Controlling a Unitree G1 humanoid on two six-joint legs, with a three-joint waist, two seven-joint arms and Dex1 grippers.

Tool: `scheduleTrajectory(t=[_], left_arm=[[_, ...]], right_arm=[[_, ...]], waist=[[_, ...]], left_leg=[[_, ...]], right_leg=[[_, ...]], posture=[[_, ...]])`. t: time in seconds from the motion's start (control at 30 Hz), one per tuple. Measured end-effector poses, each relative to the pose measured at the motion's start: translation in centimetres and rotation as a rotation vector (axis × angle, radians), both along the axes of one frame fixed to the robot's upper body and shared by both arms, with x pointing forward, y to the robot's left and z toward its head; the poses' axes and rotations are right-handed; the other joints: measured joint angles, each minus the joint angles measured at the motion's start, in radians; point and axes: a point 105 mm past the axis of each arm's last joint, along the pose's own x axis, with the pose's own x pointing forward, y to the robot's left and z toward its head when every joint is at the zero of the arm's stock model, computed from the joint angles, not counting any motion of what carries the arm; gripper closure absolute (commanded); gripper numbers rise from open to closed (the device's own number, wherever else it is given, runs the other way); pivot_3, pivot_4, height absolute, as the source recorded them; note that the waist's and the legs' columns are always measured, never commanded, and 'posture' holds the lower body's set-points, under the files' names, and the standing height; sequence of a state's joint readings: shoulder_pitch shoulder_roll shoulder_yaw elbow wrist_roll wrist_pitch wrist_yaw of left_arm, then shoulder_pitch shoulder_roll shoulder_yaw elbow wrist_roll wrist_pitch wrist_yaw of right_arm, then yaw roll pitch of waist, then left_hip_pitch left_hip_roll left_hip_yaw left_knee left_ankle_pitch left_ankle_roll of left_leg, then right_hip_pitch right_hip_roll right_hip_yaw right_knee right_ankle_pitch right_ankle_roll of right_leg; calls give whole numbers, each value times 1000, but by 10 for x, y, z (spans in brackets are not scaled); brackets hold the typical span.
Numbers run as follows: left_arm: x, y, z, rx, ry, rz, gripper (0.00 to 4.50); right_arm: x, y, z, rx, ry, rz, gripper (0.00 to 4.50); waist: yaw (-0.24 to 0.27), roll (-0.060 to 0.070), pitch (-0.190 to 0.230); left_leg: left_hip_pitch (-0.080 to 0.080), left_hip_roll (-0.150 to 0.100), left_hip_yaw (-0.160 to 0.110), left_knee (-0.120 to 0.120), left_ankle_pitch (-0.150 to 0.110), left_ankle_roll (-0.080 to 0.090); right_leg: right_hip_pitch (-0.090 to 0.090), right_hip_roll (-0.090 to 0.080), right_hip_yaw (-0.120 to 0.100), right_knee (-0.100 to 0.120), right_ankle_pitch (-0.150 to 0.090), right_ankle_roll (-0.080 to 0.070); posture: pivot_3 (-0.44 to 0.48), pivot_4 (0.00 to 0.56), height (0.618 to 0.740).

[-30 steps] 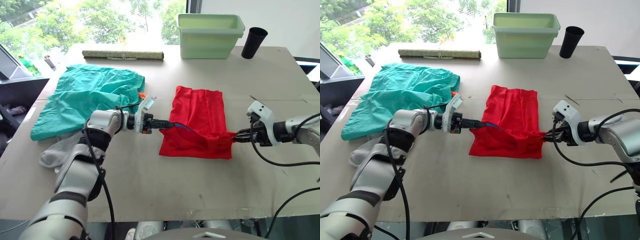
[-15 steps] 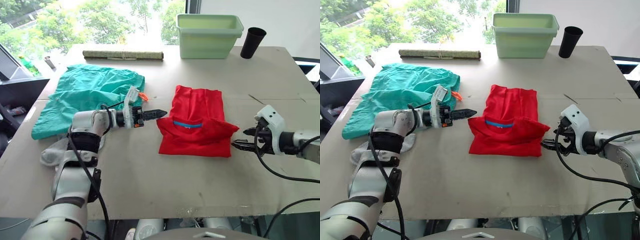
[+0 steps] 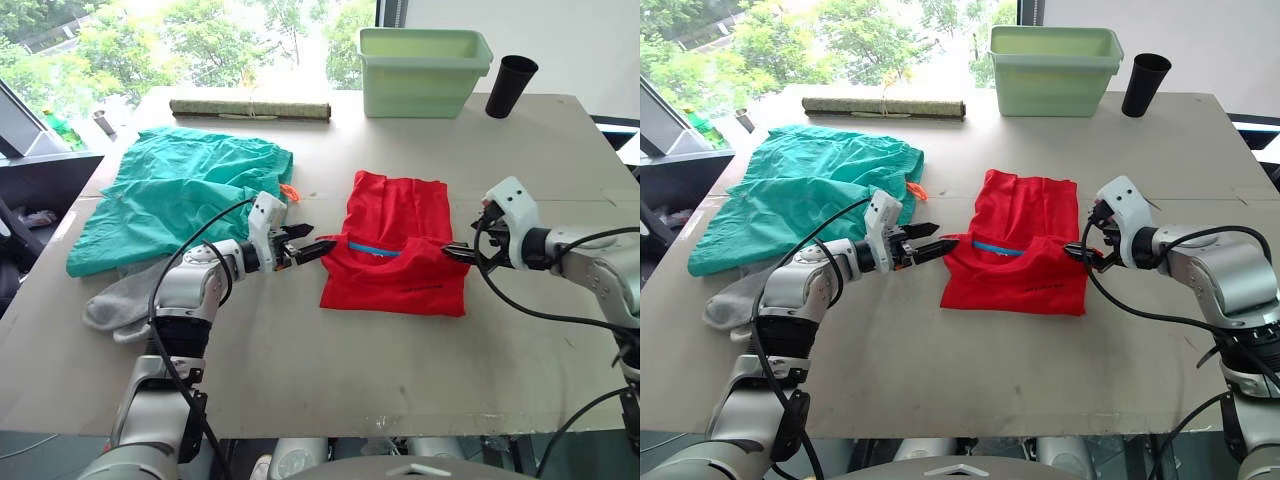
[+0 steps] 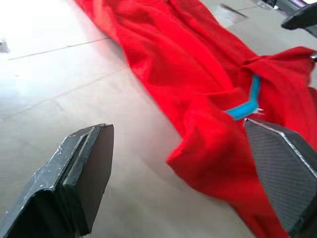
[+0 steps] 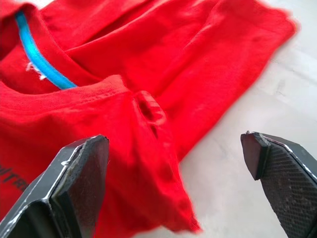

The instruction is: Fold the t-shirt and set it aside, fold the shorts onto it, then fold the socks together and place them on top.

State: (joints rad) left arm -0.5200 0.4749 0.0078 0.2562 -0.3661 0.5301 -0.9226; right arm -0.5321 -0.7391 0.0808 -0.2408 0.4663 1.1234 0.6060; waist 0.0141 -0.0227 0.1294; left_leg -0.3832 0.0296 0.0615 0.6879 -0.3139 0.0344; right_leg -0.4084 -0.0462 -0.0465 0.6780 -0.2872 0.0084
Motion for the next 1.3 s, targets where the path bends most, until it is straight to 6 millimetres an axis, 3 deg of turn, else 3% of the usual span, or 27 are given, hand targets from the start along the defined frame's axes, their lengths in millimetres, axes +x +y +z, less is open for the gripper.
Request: scheduleTrajectory(t=[0.1,0.13,0.2,0.3,0.33,0.37,0.47,0.6,0.83,1.07,1.2,1.3], left_arm=[[2,-2,-7,30,-8,10,50],[3,-3,-7,27,-13,9,265],[2,-4,-7,25,-17,-8,837],[-6,-12,-11,40,2,-92,2125],[-10,-14,-13,47,10,-124,2689],[-13,-16,-14,47,14,-143,3057],[-17,-21,-12,31,10,-183,4494],[-16,-22,4,-37,-51,-191,4500],[8,-32,46,-84,-253,-133,4500],[59,-38,65,-12,-380,53,4500],[78,-42,68,29,-390,102,4500],[90,-51,59,99,-356,126,4500]], right_arm=[[0,5,-6,5,34,13,0],[0,6,-6,4,38,20,0],[0,7,-8,-7,45,28,545],[-3,8,-15,-36,79,44,1723],[-4,9,-17,-42,86,49,2360],[-4,8,-17,-43,89,49,2687],[-5,8,-18,-44,88,49,4219],[-8,4,-17,-30,80,30,4392],[6,-3,15,35,-75,-93,4392],[55,-11,43,64,-212,-211,4392],[80,-15,42,52,-224,-244,4392],[105,-15,35,8,-211,-249,4392]], waist=[[-1,0,0],[0,0,0],[-1,0,0],[0,0,0],[-1,0,0],[-1,0,0],[-1,0,0],[0,0,0],[0,0,0],[-3,0,0],[-5,0,0],[-11,0,0]], left_leg=[[0,0,0,0,0,0],[0,0,0,0,0,0],[0,0,0,0,0,0],[0,0,0,0,0,0],[0,0,0,0,0,0],[0,0,0,0,0,0],[0,0,0,0,0,0],[0,0,0,0,0,0],[0,0,0,0,0,0],[0,-1,0,-1,0,0],[0,-2,1,-1,0,0],[0,-3,1,-1,0,0]], right_leg=[[0,0,0,0,0,0],[0,0,0,0,0,0],[0,0,0,0,0,0],[0,0,0,0,0,0],[0,0,0,0,0,0],[0,0,0,0,0,0],[0,0,0,0,0,0],[0,0,0,0,0,0],[0,0,0,0,0,0],[0,0,0,0,0,0],[-1,0,-1,0,0,1],[-1,0,-1,0,0,1]], posture=[[0,150,740],[0,150,740],[0,150,740],[0,150,740],[0,150,740],[0,150,740],[0,150,740],[0,150,740],[0,150,740],[0,150,740],[0,150,740],[0,150,740]])
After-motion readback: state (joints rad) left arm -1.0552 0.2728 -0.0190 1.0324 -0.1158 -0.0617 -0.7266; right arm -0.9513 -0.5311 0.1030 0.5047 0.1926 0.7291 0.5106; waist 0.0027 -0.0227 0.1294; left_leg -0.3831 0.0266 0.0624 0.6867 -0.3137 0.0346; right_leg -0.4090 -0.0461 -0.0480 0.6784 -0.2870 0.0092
